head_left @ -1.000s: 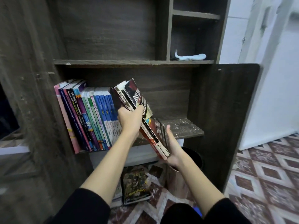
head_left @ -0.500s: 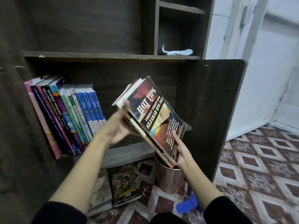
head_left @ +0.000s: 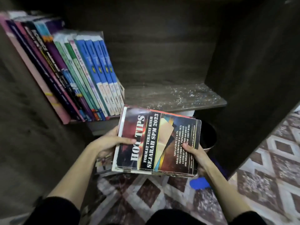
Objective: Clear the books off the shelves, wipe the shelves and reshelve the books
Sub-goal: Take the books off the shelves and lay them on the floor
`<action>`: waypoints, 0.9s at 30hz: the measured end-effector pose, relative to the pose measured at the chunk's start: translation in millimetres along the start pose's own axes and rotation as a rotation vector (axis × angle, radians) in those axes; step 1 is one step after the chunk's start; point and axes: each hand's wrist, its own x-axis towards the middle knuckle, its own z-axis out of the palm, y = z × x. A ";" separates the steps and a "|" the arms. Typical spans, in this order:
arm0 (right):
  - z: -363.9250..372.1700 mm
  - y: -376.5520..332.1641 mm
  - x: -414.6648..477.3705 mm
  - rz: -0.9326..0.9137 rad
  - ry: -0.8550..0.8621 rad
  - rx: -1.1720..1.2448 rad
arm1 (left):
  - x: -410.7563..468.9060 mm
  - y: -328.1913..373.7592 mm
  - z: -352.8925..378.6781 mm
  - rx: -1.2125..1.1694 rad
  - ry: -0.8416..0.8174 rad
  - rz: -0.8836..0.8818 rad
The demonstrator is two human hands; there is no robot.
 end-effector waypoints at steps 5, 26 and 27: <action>2.2 68.3 14.5 0.171 -0.028 -0.127 | -0.2 -83.9 -20.8 -0.114 0.047 -0.170; 44.4 262.3 51.7 0.600 -0.086 -0.308 | 17.1 -299.0 -55.8 -0.303 0.811 -0.507; 45.9 269.2 54.9 0.594 -0.073 -0.319 | 21.8 -303.4 -58.2 -0.291 0.826 -0.520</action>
